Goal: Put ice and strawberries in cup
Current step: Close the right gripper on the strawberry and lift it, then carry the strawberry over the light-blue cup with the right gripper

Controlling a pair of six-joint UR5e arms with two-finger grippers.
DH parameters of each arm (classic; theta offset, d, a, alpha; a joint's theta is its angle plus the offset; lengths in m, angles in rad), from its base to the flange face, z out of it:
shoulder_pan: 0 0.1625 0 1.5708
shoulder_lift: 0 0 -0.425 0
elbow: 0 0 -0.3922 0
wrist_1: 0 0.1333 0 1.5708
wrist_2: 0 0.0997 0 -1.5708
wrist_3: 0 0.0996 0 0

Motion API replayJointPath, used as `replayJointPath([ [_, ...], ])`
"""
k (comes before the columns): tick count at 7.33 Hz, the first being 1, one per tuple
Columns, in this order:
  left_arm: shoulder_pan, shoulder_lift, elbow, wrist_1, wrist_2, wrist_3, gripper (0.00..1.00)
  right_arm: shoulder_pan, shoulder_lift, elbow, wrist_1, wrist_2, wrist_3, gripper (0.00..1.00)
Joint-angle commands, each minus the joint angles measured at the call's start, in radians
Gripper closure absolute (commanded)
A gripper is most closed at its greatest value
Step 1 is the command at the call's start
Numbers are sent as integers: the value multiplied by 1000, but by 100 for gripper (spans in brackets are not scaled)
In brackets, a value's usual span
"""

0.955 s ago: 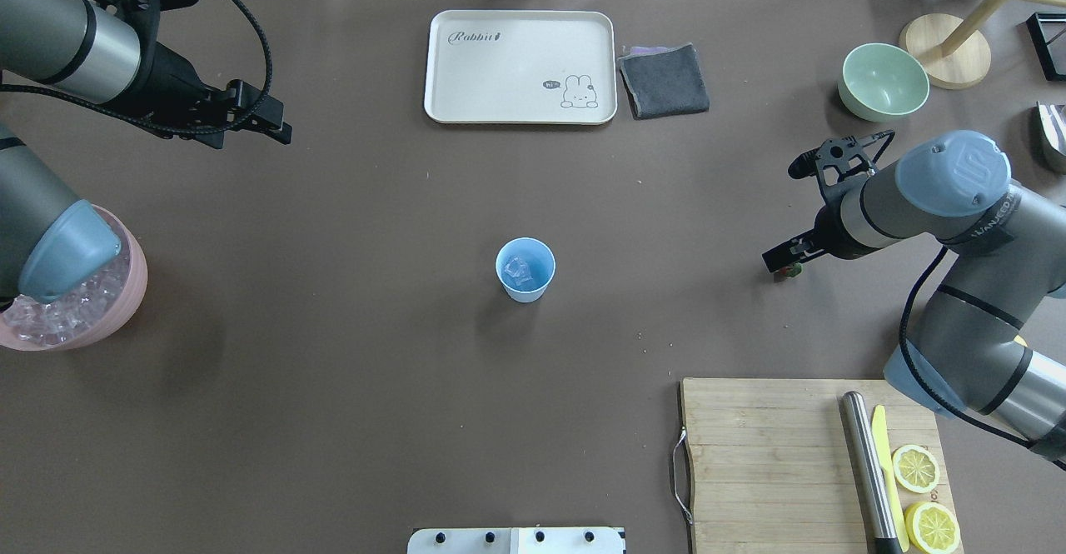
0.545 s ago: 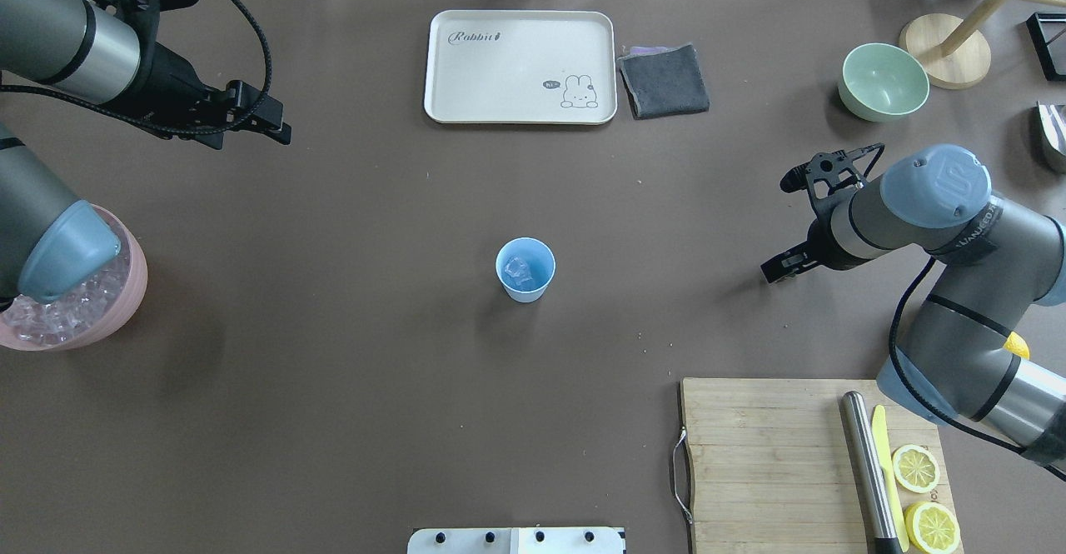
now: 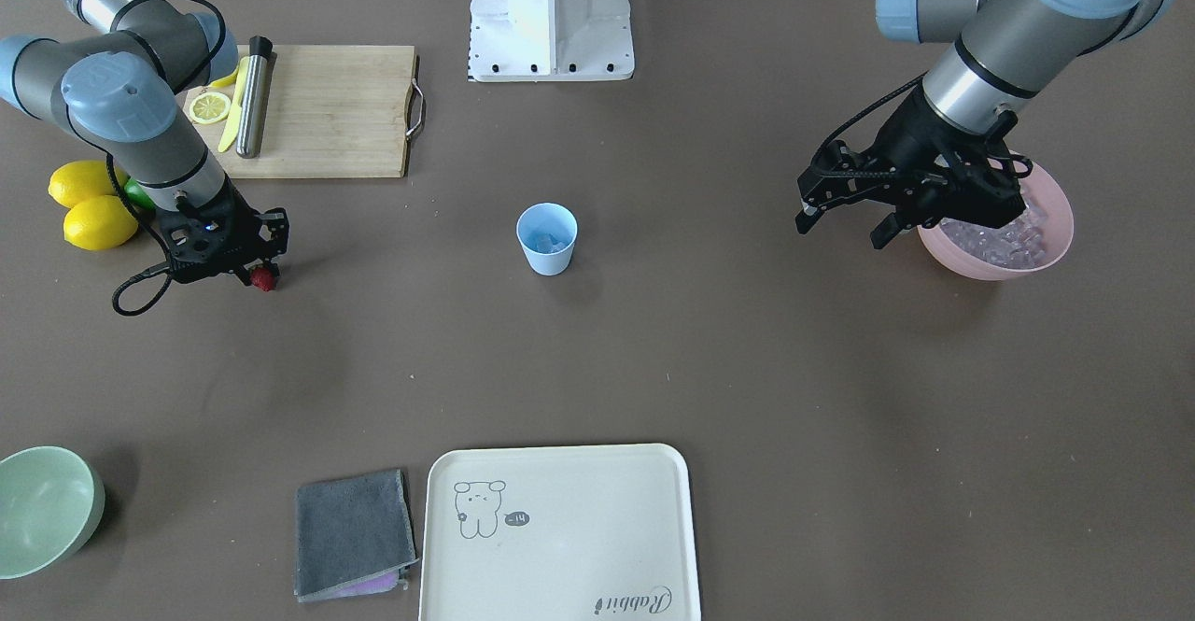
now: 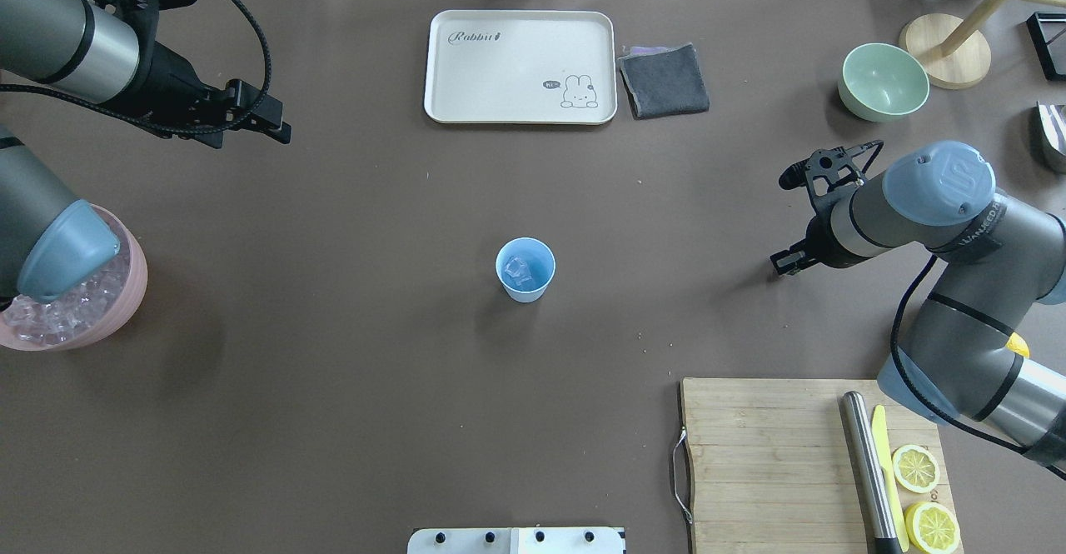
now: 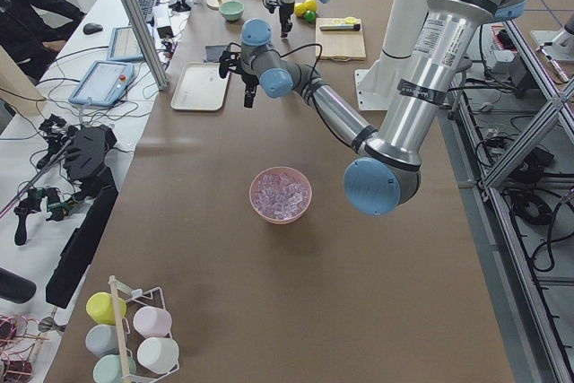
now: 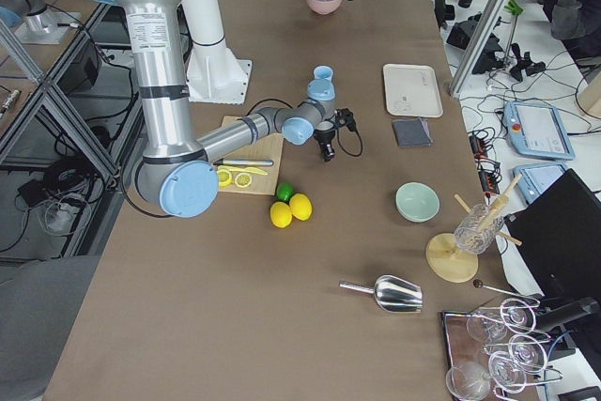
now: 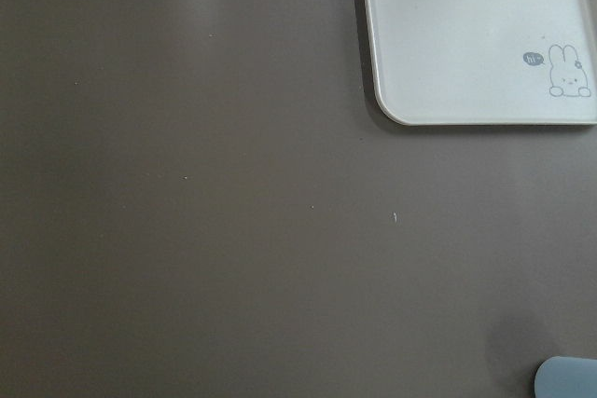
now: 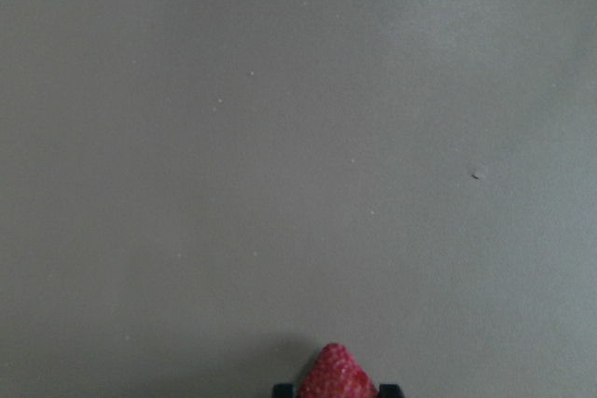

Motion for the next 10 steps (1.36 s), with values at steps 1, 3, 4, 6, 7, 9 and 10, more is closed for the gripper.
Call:
replayJointPath([
  [1, 0, 0, -1, 0, 0, 0, 3, 66, 3, 66, -19, 66, -1, 100],
  [3, -47, 52, 3, -3, -2, 122, 3, 92, 130, 76, -44, 137, 40, 100],
  [4, -87, 87, 4, -9, -2, 174, 3, 63, 212, 76, -95, 138, 109, 100],
  [6, -252, 204, 3, -11, -134, 347, 3, -42, 396, 76, -165, 84, 295, 100],
  [7, -364, 291, 15, -8, -155, 543, 3, -97, 473, 71, -217, 29, 299, 100],
  [9, -439, 342, 49, -5, -153, 643, 3, -206, 546, 20, -234, -70, 314, 100],
  [10, -439, 344, 52, -5, -153, 638, 3, -220, 575, -25, -233, -98, 312, 100],
])
